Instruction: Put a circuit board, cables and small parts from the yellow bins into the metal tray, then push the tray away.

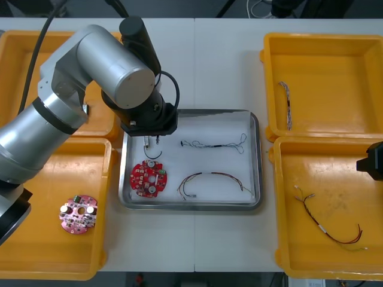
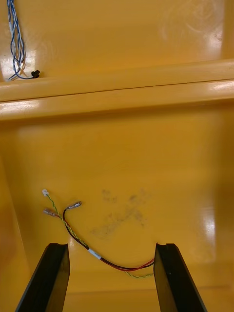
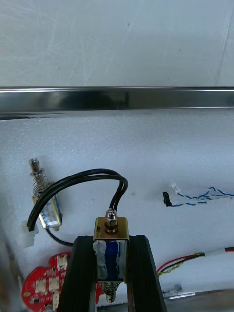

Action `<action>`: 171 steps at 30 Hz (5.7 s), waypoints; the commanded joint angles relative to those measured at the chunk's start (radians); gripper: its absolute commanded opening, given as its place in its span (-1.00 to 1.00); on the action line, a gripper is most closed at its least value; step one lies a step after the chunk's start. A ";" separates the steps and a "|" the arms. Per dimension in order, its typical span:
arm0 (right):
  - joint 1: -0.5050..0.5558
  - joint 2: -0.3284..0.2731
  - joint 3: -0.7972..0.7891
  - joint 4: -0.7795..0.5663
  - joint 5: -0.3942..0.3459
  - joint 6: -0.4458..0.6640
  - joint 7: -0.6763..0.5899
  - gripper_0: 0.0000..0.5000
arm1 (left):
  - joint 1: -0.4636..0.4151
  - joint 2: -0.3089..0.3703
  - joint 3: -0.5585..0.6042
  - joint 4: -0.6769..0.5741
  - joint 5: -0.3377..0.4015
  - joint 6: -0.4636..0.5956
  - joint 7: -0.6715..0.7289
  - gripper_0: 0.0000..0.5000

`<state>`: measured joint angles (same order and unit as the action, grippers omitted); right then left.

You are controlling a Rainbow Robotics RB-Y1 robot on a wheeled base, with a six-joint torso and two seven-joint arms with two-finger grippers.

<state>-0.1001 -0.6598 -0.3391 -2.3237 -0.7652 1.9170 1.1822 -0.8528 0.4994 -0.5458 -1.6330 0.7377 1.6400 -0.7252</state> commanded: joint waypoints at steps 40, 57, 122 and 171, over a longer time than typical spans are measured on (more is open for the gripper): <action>-0.059 -0.058 0.058 -0.022 -0.103 0.003 -0.010 1.00 | -0.054 -0.021 -0.054 0.053 -0.009 -0.083 -0.062 1.00; -0.309 -0.086 0.382 -0.022 -0.128 0.003 -0.006 1.00 | -0.003 0.039 0.319 -0.156 0.019 0.280 -0.227 1.00; -0.727 0.279 1.485 0.371 0.230 -0.276 0.494 1.00 | 0.627 0.344 0.922 -0.470 0.180 0.280 -0.643 1.00; -0.803 0.322 1.508 0.495 0.391 -0.306 0.522 -1.00 | 0.627 0.344 0.919 -0.469 0.180 0.280 -0.645 1.00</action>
<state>-0.8366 -0.3608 1.1530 -1.8338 -0.3827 1.6169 1.6717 -0.2407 0.8049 0.3559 -2.0709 0.9091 1.9133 -1.3098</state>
